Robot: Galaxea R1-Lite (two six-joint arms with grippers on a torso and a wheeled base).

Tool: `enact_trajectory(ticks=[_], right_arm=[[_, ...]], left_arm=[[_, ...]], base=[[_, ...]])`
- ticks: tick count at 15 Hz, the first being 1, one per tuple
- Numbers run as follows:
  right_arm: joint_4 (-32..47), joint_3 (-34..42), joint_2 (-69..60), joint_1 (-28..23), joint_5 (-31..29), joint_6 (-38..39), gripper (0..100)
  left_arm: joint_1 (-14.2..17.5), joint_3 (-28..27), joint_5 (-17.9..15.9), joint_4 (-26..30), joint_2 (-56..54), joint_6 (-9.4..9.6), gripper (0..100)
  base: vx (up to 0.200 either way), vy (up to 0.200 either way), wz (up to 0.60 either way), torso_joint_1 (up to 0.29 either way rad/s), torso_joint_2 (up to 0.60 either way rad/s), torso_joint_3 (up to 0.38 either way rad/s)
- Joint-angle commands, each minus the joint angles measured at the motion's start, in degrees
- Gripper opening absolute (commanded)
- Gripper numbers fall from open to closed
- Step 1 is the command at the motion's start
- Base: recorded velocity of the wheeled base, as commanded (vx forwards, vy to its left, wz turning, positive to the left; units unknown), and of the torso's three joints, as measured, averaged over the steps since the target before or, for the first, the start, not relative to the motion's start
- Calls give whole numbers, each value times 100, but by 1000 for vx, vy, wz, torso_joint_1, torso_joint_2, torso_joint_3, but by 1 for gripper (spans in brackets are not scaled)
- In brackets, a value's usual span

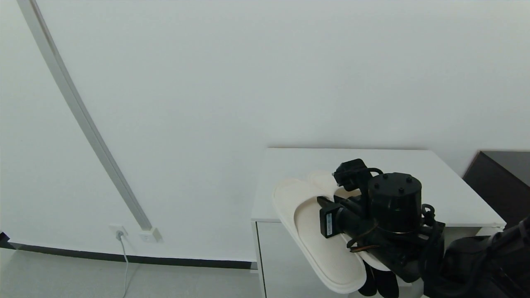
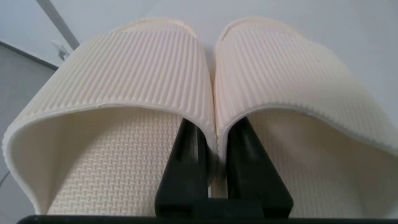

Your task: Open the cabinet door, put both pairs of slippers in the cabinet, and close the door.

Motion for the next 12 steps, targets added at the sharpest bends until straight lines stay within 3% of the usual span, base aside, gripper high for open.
enact_trajectory(ticks=[1,2,12], right_arm=[[-1,2,0,11,-4,1,0],[-9,2,0,19,-4,1,0],[-141,81,9,46,-4,-95,0]], left_arm=[[7,0,-2,0,-1,2,0],[7,0,-2,0,-1,2,0],[-2,0,-2,0,-1,2,0]], base=[[0,0,0,0,0,0],[0,0,0,0,0,0],[-200,0,0,4,2,4]])
